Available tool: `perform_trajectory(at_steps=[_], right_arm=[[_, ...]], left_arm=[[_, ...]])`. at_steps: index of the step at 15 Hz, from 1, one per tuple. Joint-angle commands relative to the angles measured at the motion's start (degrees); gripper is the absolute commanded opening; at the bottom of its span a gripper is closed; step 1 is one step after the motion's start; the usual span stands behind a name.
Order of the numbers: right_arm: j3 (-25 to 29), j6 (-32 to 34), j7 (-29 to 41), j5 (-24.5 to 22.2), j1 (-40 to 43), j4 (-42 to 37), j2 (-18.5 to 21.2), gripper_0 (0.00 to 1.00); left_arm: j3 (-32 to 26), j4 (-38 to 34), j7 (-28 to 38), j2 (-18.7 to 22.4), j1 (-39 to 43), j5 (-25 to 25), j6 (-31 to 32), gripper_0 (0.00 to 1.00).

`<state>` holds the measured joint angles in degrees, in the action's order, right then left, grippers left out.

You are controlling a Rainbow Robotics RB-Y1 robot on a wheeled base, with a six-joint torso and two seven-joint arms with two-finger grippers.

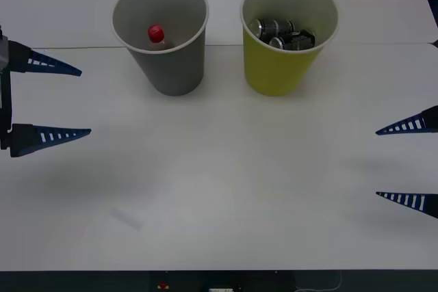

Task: Put the can into the green bin and the plastic bottle into the gray bin

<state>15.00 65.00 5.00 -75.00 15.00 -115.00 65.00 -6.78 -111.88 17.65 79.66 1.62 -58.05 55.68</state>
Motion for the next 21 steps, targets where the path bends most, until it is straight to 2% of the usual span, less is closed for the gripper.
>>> perform_trajectory(at_steps=[1,5,8,13,21], right_arm=[[0.00,0.00,0.00,0.00,0.00,0.00,0.00,1.00],[0.00,0.00,0.00,0.00,0.00,0.00,0.00,1.00],[0.00,0.00,0.00,0.00,0.00,0.00,0.00,1.00],[0.00,0.00,0.00,0.00,0.00,0.00,0.00,1.00],[0.00,0.00,0.00,0.00,0.00,0.00,0.00,1.00]], left_arm=[[-2.80,-2.03,-5.26,2.26,6.56,-0.48,-1.80,1.00],[-3.15,-2.56,-11.67,5.24,11.30,-0.39,-2.41,1.00],[-3.06,-2.65,-13.17,6.21,12.80,-0.04,-2.41,1.00],[-2.98,-3.17,-13.69,2.34,13.76,-1.97,-0.74,1.00],[-2.98,-3.26,-13.78,1.73,13.76,-3.82,0.57,1.00]])
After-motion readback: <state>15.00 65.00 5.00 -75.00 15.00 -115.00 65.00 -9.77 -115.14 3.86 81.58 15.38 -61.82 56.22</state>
